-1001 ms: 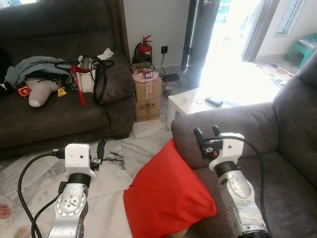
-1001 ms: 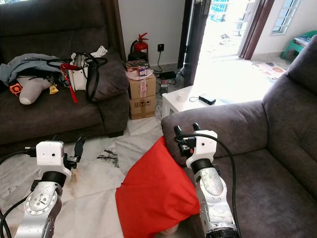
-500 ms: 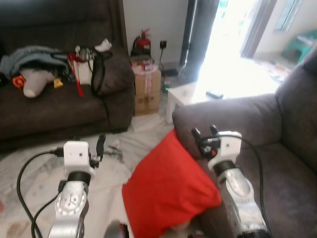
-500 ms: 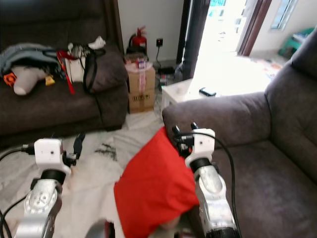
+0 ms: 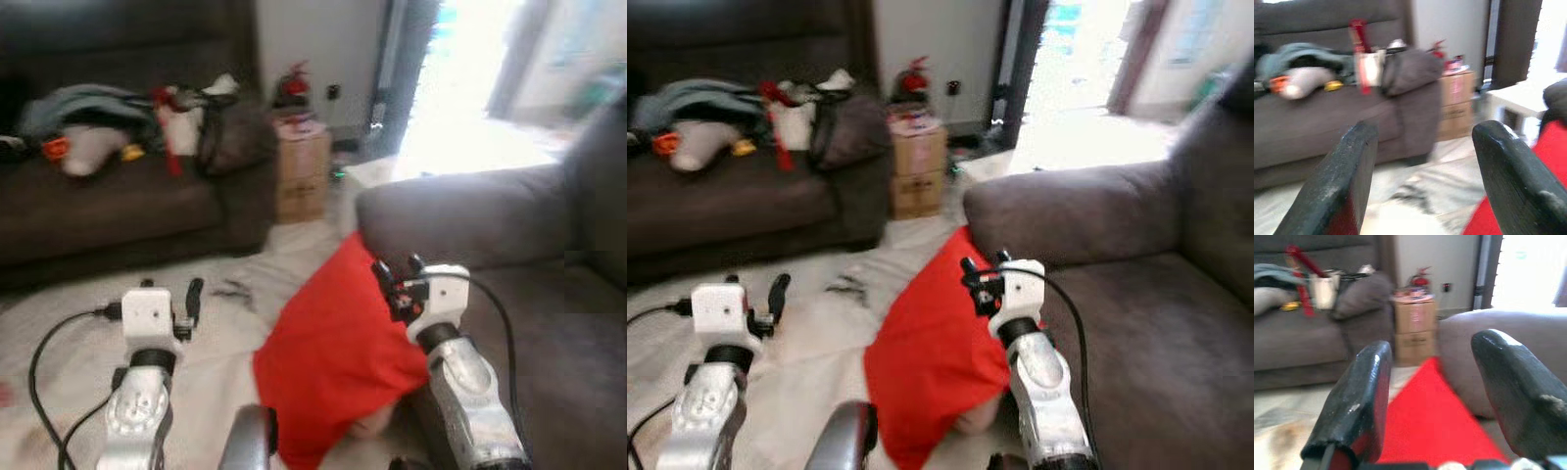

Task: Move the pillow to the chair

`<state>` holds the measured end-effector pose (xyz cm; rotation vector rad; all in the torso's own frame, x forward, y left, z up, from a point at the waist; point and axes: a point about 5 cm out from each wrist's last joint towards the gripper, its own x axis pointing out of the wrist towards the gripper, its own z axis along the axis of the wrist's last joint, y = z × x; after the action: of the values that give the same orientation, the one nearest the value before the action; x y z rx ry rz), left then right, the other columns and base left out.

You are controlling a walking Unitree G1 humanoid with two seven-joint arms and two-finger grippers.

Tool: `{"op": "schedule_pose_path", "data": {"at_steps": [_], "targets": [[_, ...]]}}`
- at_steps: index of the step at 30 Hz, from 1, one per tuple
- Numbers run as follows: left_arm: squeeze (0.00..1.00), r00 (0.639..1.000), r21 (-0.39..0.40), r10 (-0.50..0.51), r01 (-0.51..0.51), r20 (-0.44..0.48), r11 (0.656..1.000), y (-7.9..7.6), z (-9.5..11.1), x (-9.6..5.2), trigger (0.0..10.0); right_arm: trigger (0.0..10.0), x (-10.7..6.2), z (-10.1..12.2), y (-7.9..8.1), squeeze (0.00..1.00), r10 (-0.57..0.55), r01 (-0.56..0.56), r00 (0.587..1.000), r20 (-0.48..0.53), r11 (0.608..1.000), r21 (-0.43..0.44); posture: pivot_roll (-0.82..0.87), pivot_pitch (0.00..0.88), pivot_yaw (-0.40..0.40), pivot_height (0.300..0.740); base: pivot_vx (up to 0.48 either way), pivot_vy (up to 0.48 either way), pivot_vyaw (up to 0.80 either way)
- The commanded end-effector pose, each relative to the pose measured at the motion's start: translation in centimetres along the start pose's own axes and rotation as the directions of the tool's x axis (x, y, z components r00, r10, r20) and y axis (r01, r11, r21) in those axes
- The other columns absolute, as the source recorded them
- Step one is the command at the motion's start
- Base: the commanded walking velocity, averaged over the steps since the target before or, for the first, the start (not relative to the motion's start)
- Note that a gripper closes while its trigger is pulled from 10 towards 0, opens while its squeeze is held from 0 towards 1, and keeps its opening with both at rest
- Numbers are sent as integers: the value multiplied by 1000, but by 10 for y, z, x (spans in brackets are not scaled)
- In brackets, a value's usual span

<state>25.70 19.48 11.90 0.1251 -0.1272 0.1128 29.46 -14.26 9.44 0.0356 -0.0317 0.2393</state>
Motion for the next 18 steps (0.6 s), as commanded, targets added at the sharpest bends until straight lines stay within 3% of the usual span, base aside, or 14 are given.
{"op": "schedule_pose_path", "data": {"at_steps": [1,18], "targets": [[0,1000,-10,-4,4,4,1000,-5,2,-1,10000,10000,2,5,-2,0,1,-1,1000,9,1000,-8,32,0,-30,610,0,0,0],[0,999,-22,1,-2,-41,1000,-2,-7,-8,10000,10000,2,1,-2,0,12,-13,1000,-20,1000,-10,37,0,-45,610,0,0,0]]}}
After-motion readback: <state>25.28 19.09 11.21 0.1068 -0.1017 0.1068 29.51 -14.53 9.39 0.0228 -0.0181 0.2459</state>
